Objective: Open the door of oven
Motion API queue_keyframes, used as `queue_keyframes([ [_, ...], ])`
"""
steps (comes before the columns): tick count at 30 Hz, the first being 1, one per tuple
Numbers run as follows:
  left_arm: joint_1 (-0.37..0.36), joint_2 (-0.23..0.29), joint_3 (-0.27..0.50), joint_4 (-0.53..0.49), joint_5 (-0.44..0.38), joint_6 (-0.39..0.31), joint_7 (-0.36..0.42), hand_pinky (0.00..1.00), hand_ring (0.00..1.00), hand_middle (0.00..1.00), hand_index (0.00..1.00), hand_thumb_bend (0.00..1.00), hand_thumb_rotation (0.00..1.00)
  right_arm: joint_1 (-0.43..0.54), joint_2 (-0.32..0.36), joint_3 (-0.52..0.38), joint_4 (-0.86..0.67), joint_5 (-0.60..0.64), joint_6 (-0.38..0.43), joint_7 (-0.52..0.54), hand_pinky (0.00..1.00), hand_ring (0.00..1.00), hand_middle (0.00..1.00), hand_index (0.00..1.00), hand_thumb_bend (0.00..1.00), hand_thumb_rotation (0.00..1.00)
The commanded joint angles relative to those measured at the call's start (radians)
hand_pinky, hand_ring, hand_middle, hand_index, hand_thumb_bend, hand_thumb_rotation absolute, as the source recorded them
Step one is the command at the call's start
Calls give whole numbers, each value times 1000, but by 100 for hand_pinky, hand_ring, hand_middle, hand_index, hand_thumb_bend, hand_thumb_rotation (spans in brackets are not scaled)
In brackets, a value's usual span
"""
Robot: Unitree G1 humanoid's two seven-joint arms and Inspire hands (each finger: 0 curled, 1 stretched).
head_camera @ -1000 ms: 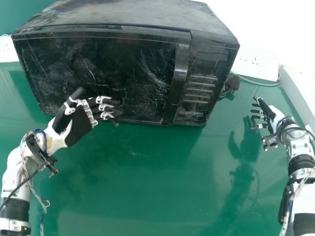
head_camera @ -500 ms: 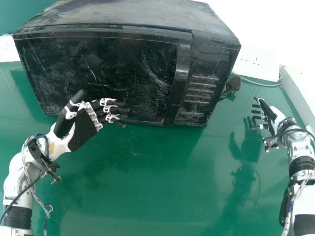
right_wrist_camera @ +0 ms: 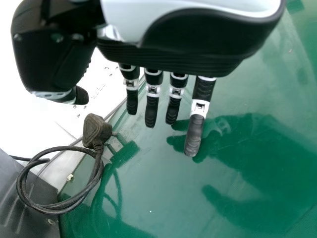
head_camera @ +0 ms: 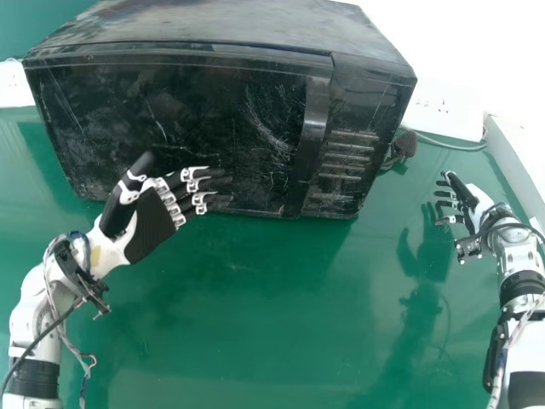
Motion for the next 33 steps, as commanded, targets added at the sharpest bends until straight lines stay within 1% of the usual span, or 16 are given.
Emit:
queue_keyframes([
  [1, 24, -9, -14, -21, 3, -1, -2, 59, 88, 92, 84, 100, 64, 82, 32, 10, 49, -16, 54, 36, 75, 83, 89, 95, 56, 65],
  [3, 27, -11, -17, -28, 6, -3, -1, 61, 90, 92, 85, 100, 65, 81, 36, 2, 48, -9, 56, 27, 76, 84, 89, 94, 54, 62],
  [5, 27, -13, -20, -37, 8, -1, 5, 63, 92, 93, 85, 100, 65, 80, 39, -1, 46, -8, 54, 10, 74, 83, 88, 92, 55, 60],
  [6, 24, -14, -22, -38, 7, 3, 5, 64, 93, 94, 85, 100, 65, 77, 39, 8, 46, -17, 60, 5, 70, 80, 86, 90, 54, 56],
  [7, 19, -15, -25, -34, 8, 3, 5, 64, 94, 94, 85, 100, 65, 74, 42, 7, 47, -17, 69, -1, 70, 80, 86, 88, 55, 57],
  [9, 7, -21, -31, -24, 12, -4, 3, 65, 95, 95, 85, 100, 65, 74, 40, 9, 47, -17, 68, 12, 72, 81, 87, 89, 54, 55],
  [10, -1, -23, -36, -15, 17, -10, 0, 65, 95, 95, 85, 100, 65, 76, 39, 7, 47, -14, 64, 18, 75, 82, 87, 91, 53, 60],
  [13, -22, -32, -55, 11, 56, -59, 7, 66, 95, 95, 86, 99, 69, 77, 38, 8, 49, -15, 67, 18, 76, 83, 87, 88, 56, 57],
  [15, -35, -44, -59, 28, 76, -80, 21, 68, 94, 95, 86, 98, 71, 83, 36, 4, 49, -11, 54, 36, 79, 85, 89, 91, 57, 58],
  [18, -59, -59, -61, 58, 91, -97, 30, 70, 95, 96, 88, 100, 72, 82, 41, -6, 50, -3, 64, 10, 73, 81, 86, 94, 59, 61],
  [19, -67, -62, -62, 67, 95, -101, 30, 70, 94, 96, 88, 100, 72, 83, 41, -3, 49, -7, 59, 13, 73, 80, 85, 91, 61, 56],
  [22, -82, -67, -66, 82, 102, -108, 30, 68, 94, 96, 89, 100, 71, 82, 37, 17, 48, -26, 54, 20, 73, 81, 87, 92, 57, 63],
  [27, -84, -63, -83, 68, 133, -117, 54, 67, 93, 95, 90, 100, 73, 83, 35, 14, 49, -16, 57, 28, 70, 80, 86, 92, 58, 64],
  [29, -84, -63, -86, 60, 139, -108, 66, 68, 92, 95, 89, 100, 73, 88, 32, 9, 50, -11, 46, 47, 73, 82, 87, 92, 62, 60],
  [31, -86, -64, -89, 54, 138, -96, 75, 69, 92, 95, 90, 100, 72, 86, 34, 19, 49, -20, 45, 43, 77, 84, 87, 92, 63, 61],
  [33, -87, -62, -94, 41, 141, -86, 84, 71, 93, 96, 90, 100, 72, 85, 36, 21, 48, -21, 43, 41, 78, 83, 88, 92, 58, 64],
])
